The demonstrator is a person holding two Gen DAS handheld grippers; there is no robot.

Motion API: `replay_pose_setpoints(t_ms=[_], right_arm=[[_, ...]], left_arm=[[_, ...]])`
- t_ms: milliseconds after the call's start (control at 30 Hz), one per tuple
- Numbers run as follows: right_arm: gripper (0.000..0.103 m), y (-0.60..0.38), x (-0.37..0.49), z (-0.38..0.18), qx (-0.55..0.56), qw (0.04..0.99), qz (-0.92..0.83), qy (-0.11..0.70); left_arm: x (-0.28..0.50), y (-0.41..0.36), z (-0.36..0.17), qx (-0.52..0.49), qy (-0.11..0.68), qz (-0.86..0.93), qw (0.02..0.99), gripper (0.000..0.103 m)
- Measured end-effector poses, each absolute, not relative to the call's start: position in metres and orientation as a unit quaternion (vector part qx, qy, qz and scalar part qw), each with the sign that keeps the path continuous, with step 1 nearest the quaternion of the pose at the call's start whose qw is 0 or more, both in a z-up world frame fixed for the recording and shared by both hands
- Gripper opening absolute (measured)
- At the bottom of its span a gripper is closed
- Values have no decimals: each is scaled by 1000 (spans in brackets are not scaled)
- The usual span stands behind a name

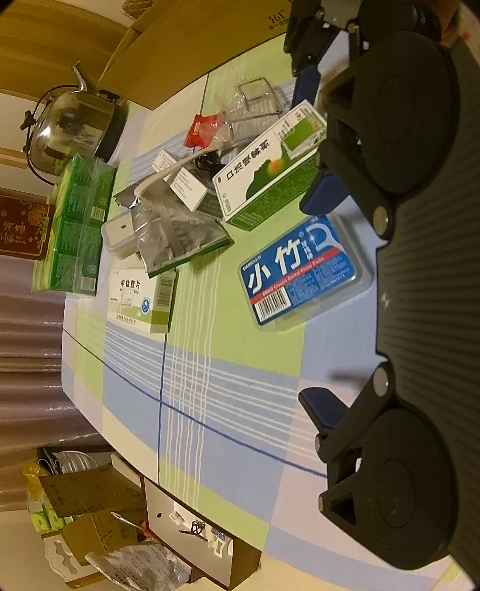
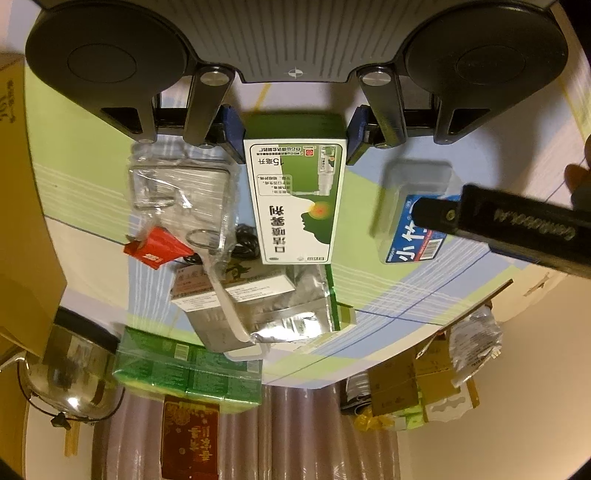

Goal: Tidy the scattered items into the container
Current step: 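Grasp the blue floss case with left tool while right tool grasps green spray box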

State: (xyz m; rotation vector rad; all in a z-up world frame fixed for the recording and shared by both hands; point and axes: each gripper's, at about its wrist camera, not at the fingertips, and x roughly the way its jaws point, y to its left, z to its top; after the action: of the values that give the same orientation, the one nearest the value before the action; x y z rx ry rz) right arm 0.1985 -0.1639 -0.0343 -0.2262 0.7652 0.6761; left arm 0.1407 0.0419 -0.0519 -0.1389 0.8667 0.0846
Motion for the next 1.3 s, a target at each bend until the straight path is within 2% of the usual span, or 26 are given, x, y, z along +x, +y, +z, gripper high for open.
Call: replay_pose_setpoints(t_ms=[267, 433, 567, 633, 900, 1067, 1200, 1300], right_arm=[[52, -184, 186, -31, -107, 866, 316, 372], [52, -189, 182, -30, -105, 866, 315, 374], [52, -191, 180, -30, -103, 866, 315, 375], [52, -193, 177, -30, -102, 866, 315, 375], [52, -198, 169, -31, -101, 867, 312, 377], [53, -196, 171, -30, -102, 868, 311, 374], [62, -189, 175, -29, -105, 869, 312, 371], [63, -184, 179, -31, -109, 867, 315, 369]], left_arm=[[156, 28, -59, -62, 428, 35, 901, 91], [163, 20, -69, -42, 446, 29, 894, 71], [160, 22, -68, -41, 452, 25, 891, 63], [155, 22, -65, -34, 458, 22, 888, 52], [135, 22, -60, -7, 465, 10, 885, 52], [146, 20, -63, -8, 461, 20, 887, 58], [154, 18, -66, -10, 462, 23, 886, 59], [155, 20, -70, -11, 465, 24, 885, 58]])
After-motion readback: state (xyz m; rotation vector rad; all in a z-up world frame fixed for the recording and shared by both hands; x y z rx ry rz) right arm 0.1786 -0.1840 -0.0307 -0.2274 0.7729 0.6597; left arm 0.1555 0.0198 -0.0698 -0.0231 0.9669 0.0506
